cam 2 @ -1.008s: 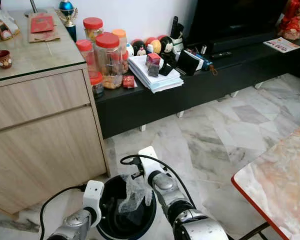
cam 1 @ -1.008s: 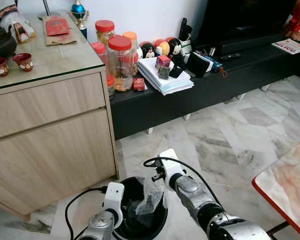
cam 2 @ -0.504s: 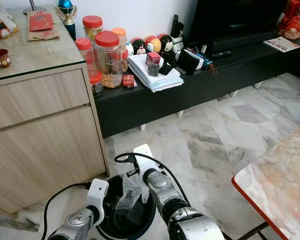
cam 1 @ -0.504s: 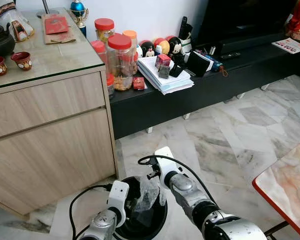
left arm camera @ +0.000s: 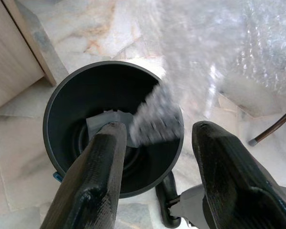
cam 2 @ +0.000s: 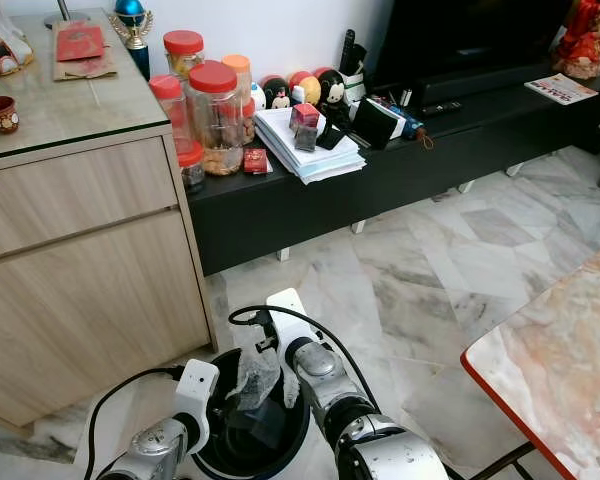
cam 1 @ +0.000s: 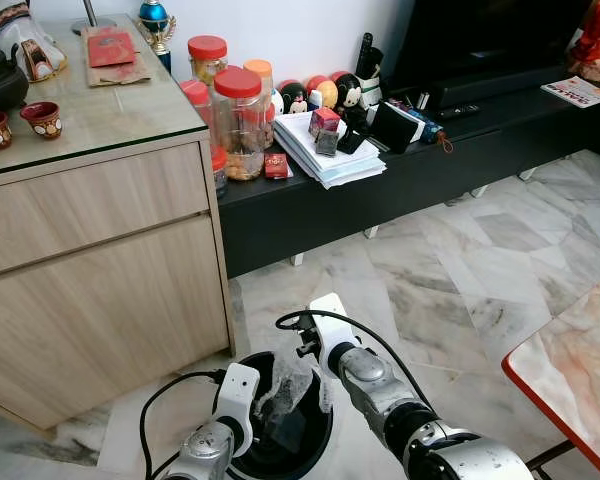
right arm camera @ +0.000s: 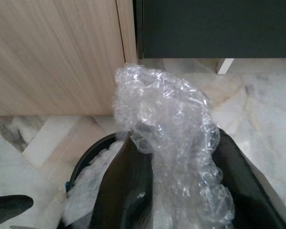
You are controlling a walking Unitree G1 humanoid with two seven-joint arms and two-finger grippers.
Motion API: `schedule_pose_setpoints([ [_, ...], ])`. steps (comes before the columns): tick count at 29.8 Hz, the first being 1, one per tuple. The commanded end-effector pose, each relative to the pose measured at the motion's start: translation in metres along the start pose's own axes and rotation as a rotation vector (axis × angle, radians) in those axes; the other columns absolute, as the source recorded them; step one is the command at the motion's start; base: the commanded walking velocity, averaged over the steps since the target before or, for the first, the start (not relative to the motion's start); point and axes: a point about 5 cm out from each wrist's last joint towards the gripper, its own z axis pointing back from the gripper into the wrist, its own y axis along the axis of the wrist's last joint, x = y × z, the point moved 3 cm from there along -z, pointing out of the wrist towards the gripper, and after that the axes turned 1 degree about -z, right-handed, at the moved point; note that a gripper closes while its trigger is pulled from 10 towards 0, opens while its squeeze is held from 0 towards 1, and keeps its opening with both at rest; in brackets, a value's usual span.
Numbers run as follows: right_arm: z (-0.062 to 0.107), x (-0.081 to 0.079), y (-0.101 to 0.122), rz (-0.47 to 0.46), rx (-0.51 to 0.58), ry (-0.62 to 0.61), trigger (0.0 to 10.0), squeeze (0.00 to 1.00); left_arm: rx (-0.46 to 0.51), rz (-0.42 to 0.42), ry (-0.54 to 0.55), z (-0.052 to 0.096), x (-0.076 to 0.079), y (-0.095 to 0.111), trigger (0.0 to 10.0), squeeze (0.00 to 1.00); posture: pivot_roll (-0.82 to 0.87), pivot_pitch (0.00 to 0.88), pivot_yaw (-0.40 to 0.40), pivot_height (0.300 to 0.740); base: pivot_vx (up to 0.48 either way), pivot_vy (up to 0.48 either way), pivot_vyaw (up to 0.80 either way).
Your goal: Picking trash to rubbish bin
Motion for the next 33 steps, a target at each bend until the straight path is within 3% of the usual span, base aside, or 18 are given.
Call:
schedule_pose_setpoints([
  [1,-0.001,-0.006,-0.002,-0.015,-0.010,0.012,10.0,1.00,-0.008,-0.004,-0.014,0.001,0.003,-0.003,10.0,0.00,0.05,0.100,-0.133,0.740,0.000,0.000,0.00],
  [33,-0.002,-0.018,0.000,0.041,-0.001,0.075,10.0,1.00,-0.006,-0.002,-0.008,0.000,0.000,-0.001,10.0,0.00,0.05,0.109,-0.135,0.740,0.000,0.000,0.00],
])
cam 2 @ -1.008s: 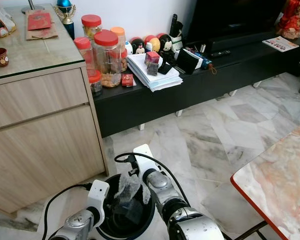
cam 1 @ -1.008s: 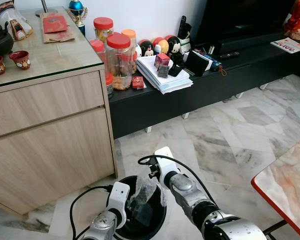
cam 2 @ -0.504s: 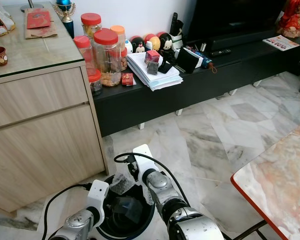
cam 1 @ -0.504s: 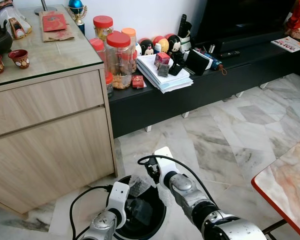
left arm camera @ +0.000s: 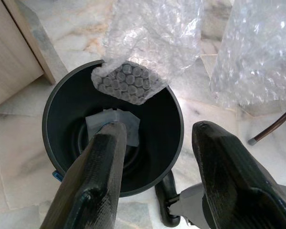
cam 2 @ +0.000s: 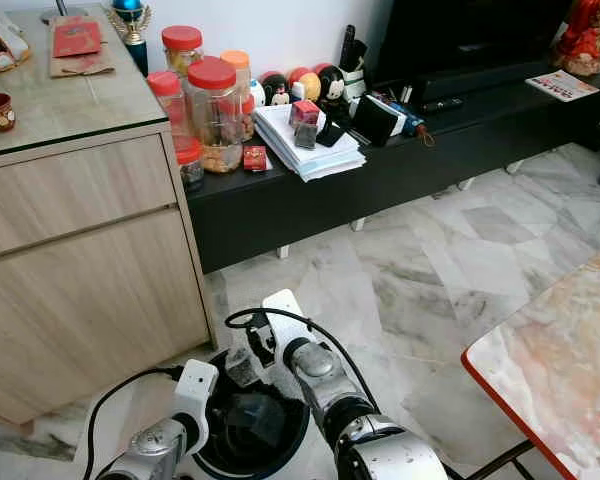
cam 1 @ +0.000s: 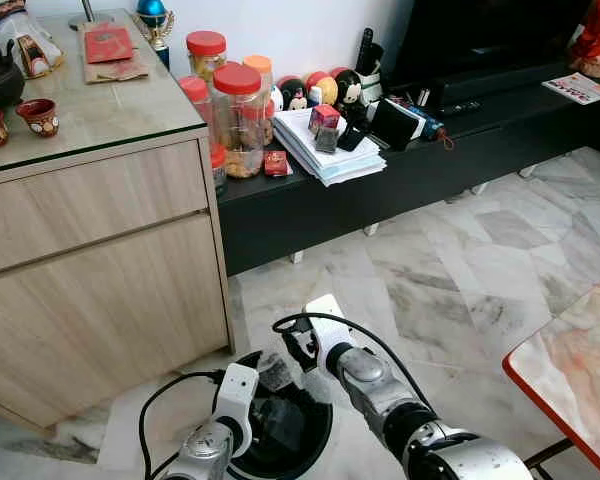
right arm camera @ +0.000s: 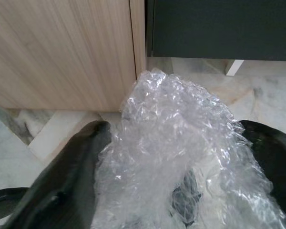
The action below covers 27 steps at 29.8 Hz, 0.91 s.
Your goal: Picking trash to rubbish bin
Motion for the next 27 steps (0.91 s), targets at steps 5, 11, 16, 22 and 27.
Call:
schedule_pose_setpoints([
  [5,-0.002,-0.015,0.000,0.016,-0.002,0.047,10.0,1.00,-0.004,-0.005,-0.009,0.000,0.001,0.000,10.0,0.00,0.05,0.109,-0.135,0.740,0.000,0.000,0.00],
  [11,-0.002,-0.018,0.001,0.025,0.000,0.066,10.0,1.00,0.001,-0.005,-0.008,-0.001,0.001,0.002,10.0,0.00,0.05,0.108,-0.136,0.740,0.000,0.000,0.00],
  [16,-0.003,-0.020,0.001,0.026,0.001,0.081,10.0,1.00,0.001,-0.004,-0.007,-0.001,0.001,0.003,10.0,0.00,0.05,0.107,-0.136,0.740,0.000,0.000,0.00],
  [22,-0.002,-0.021,-0.007,0.173,-0.041,0.078,10.0,0.00,0.005,-0.004,-0.007,-0.002,0.001,0.004,10.0,0.00,0.05,0.105,-0.137,0.740,0.000,0.000,0.00],
  [27,0.000,-0.020,-0.015,0.315,-0.069,0.078,10.0,0.00,0.006,-0.004,-0.006,-0.002,0.001,0.005,10.0,0.00,0.05,0.108,-0.140,0.740,0.000,0.000,0.00],
])
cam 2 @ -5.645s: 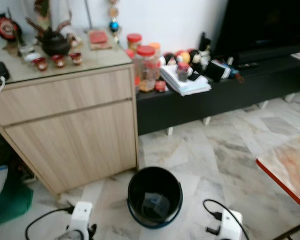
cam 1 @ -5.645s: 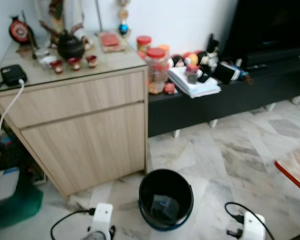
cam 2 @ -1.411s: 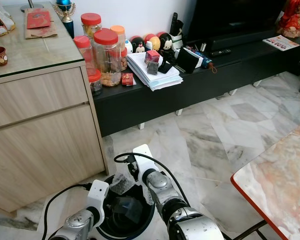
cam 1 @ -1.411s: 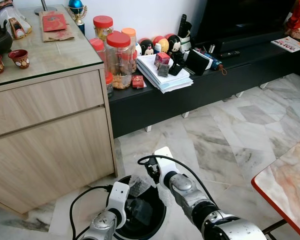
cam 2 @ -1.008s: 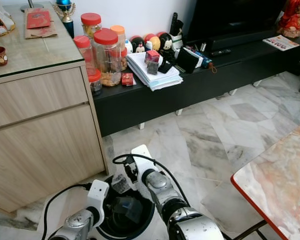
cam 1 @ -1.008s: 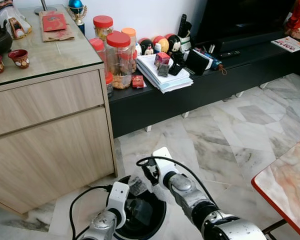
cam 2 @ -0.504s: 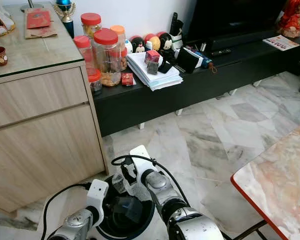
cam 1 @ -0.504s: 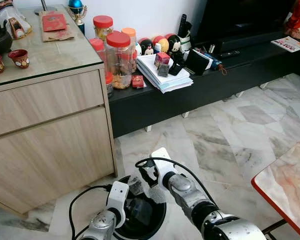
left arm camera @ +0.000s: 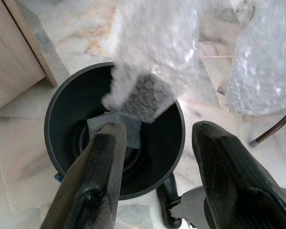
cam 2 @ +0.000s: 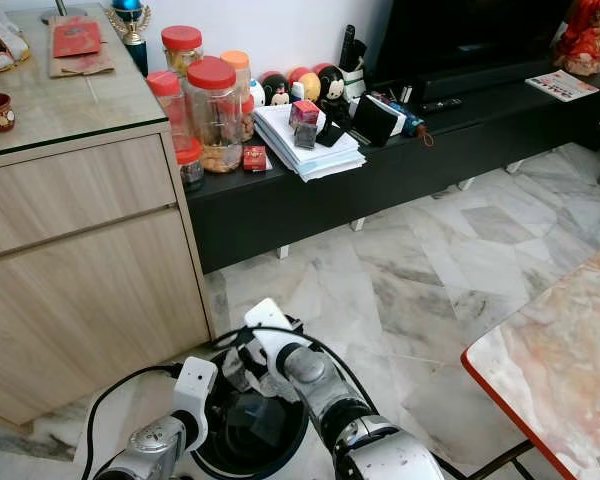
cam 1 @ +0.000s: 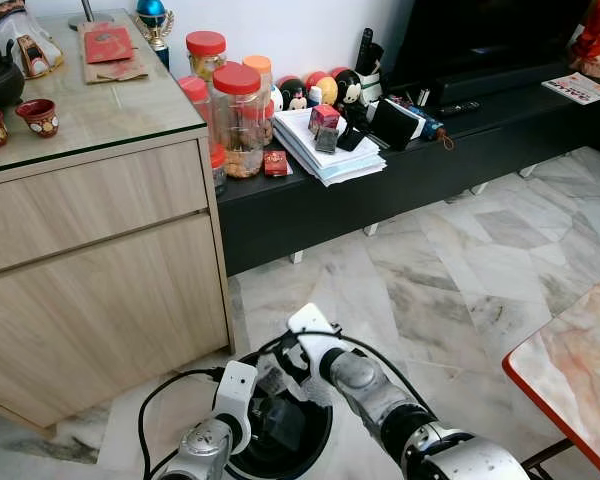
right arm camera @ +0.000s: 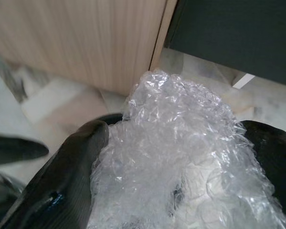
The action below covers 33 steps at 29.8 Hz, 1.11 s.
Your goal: Picking trash to rubbish bin
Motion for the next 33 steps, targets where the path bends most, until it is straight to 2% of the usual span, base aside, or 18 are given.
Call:
schedule_pose_setpoints([
  [1,0.000,-0.007,-0.005,0.040,-0.019,0.012,10.0,0.00,-0.001,0.000,-0.009,-0.001,0.003,0.001,10.0,0.00,0.05,0.108,-0.140,0.740,0.000,0.000,0.00],
  [5,0.001,-0.008,-0.009,0.110,-0.036,0.022,10.0,0.00,-0.004,0.000,-0.009,-0.001,0.003,0.000,10.0,0.00,0.05,0.108,-0.140,0.740,0.000,0.000,0.00],
  [7,0.000,-0.009,-0.009,0.036,-0.034,0.027,10.0,0.00,-0.005,0.001,-0.010,-0.001,0.003,0.000,10.0,0.00,0.05,0.108,-0.140,0.740,0.000,0.000,0.00],
  [9,0.000,-0.009,-0.009,0.001,-0.033,0.028,10.0,0.00,-0.006,0.001,-0.010,-0.001,0.003,0.000,10.0,0.00,0.05,0.108,-0.140,0.740,0.000,0.000,0.00],
  [10,0.000,-0.009,-0.008,-0.102,-0.035,0.026,10.0,0.00,-0.006,0.001,-0.010,-0.001,0.003,0.000,10.0,0.00,0.05,0.108,-0.140,0.740,0.000,0.000,0.00],
  [11,0.000,-0.008,-0.009,-0.259,-0.043,0.023,10.0,0.00,-0.006,0.001,-0.010,-0.001,0.003,0.000,10.0,0.00,0.05,0.107,-0.140,0.740,0.000,0.000,0.00],
  [12,0.000,-0.007,-0.010,-0.302,-0.055,0.023,10.0,0.00,-0.005,0.001,-0.010,-0.001,0.003,0.000,10.0,0.00,0.05,0.107,-0.140,0.740,0.000,0.000,0.00],
  [15,0.000,-0.007,-0.012,-0.321,-0.071,0.020,10.0,0.00,-0.005,0.000,-0.011,-0.001,0.003,0.000,10.0,0.00,0.05,0.107,-0.140,0.740,0.000,0.000,0.00],
  [20,-0.001,-0.009,-0.010,-0.471,-0.083,0.037,10.0,0.00,-0.005,0.001,-0.012,-0.001,0.004,0.001,10.0,0.00,0.05,0.107,-0.141,0.740,0.000,0.000,0.00],
  [24,-0.002,-0.013,-0.009,-0.510,-0.101,0.058,10.0,0.00,-0.006,0.002,-0.012,-0.001,0.004,0.000,10.0,0.00,0.05,0.106,-0.141,0.740,0.000,0.000,0.00],
  [25,-0.003,-0.014,-0.006,-0.576,-0.094,0.062,10.0,0.00,-0.007,0.003,-0.013,-0.001,0.004,0.000,10.0,0.00,0.05,0.106,-0.142,0.740,0.000,0.000,0.00],
  [26,-0.003,-0.014,-0.006,-0.576,-0.094,0.062,10.0,0.00,-0.007,0.003,-0.013,-0.001,0.004,0.000,10.0,0.00,0.05,0.106,-0.142,0.740,0.000,0.000,0.00],
  [27,-0.004,-0.014,0.001,-0.657,-0.078,0.064,10.0,0.00,-0.006,0.005,-0.013,-0.002,0.004,0.001,10.0,0.00,0.05,0.106,-0.142,0.740,0.000,0.000,0.00],
  [30,-0.006,-0.015,0.008,-0.711,-0.070,0.073,10.0,0.00,-0.007,0.005,-0.013,-0.002,0.004,0.000,10.0,0.00,0.04,0.106,-0.142,0.740,0.000,0.000,0.00],
  [33,-0.006,-0.015,0.010,-0.718,-0.066,0.073,10.0,0.00,-0.008,0.005,-0.013,-0.002,0.005,0.000,10.0,0.00,0.04,0.106,-0.142,0.740,0.000,0.000,0.00],
])
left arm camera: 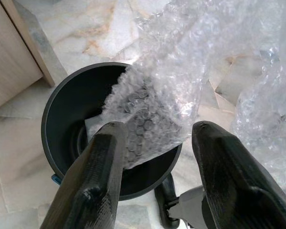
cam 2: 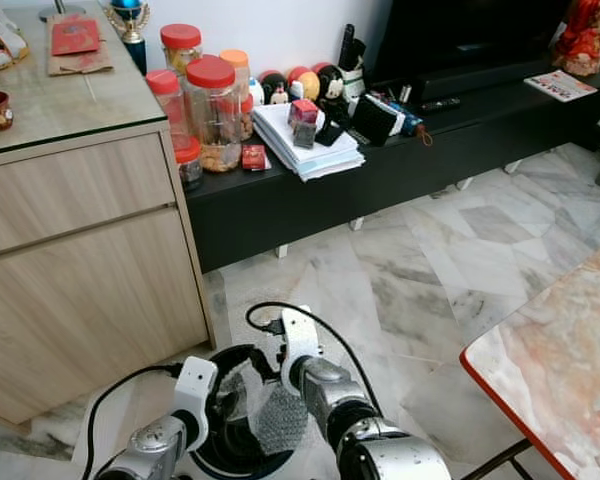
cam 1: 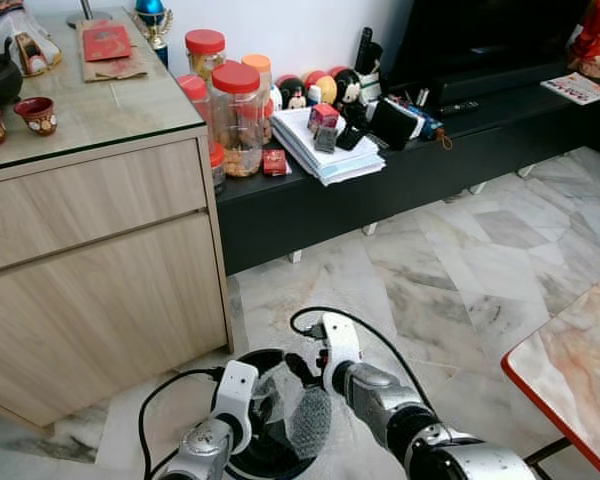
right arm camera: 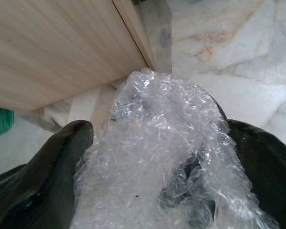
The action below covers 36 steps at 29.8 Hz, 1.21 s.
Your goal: Picking trash to rubbish bin
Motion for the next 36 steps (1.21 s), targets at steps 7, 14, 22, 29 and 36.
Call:
schedule_pose_setpoints([
  [7,-0.008,-0.042,0.013,0.374,0.019,0.081,10.0,0.00,0.066,-0.011,-0.010,-0.006,0.000,0.022,10.0,0.00,0.05,0.107,-0.149,0.740,0.000,0.000,0.00],
  [14,-0.009,-0.043,0.008,0.356,0.007,0.072,10.0,0.00,0.148,-0.031,-0.160,-0.013,0.024,0.050,10.0,0.00,0.05,0.107,-0.150,0.740,0.000,0.000,0.00],
  [22,-0.009,-0.049,0.015,0.347,0.031,0.075,10.0,0.00,0.140,-0.030,-0.245,-0.014,0.034,0.054,10.0,0.00,0.05,0.106,-0.150,0.740,0.000,0.000,0.00],
  [29,-0.010,-0.056,0.027,0.269,0.068,0.078,10.0,0.00,0.082,-0.010,-0.267,-0.011,0.034,0.037,10.0,0.00,0.04,0.105,-0.149,0.740,0.000,0.000,0.00],
  [36,-0.010,-0.064,0.035,0.264,0.086,0.099,10.0,0.00,0.077,-0.013,-0.315,-0.012,0.042,0.039,10.0,0.00,0.04,0.104,-0.148,0.740,0.000,0.000,0.00],
])
